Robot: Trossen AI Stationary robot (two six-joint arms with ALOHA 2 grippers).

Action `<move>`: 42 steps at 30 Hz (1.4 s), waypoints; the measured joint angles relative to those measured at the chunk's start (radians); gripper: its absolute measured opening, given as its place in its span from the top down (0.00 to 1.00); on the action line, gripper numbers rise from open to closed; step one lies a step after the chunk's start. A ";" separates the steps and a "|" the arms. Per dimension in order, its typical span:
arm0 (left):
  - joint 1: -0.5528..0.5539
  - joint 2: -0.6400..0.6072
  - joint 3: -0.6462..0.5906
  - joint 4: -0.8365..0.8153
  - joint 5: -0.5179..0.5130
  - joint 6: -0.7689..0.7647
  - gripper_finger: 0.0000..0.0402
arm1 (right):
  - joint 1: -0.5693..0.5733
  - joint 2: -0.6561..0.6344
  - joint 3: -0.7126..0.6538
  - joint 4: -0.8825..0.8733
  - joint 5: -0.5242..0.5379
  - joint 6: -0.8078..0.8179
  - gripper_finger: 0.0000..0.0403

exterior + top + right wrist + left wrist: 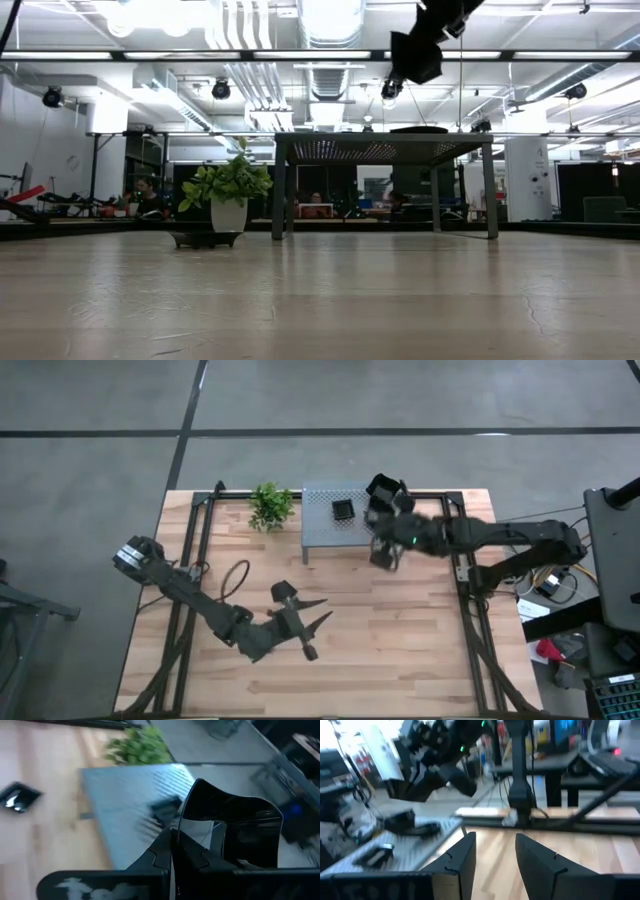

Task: Pick & Place Mini shaped plates
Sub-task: Stack the distorted square plate on top of the other distorted square plate on the shelf

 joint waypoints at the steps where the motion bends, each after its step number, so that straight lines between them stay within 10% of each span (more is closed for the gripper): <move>1: 0.004 0.000 -0.024 0.083 0.004 0.051 0.65 | -0.032 -0.014 0.000 -0.006 -0.010 -0.001 0.98; 7: 0.014 0.000 -0.121 0.426 0.066 0.233 0.65 | -0.230 -0.008 0.034 -0.080 -0.157 -0.021 0.98; 16: 0.014 0.000 -0.128 0.455 0.080 0.268 0.65 | -0.417 0.145 0.180 -0.172 -0.279 -0.084 0.98; 42: 0.012 0.000 -0.128 0.447 0.082 0.278 0.65 | -0.486 0.348 0.291 -0.282 -0.136 -0.128 0.98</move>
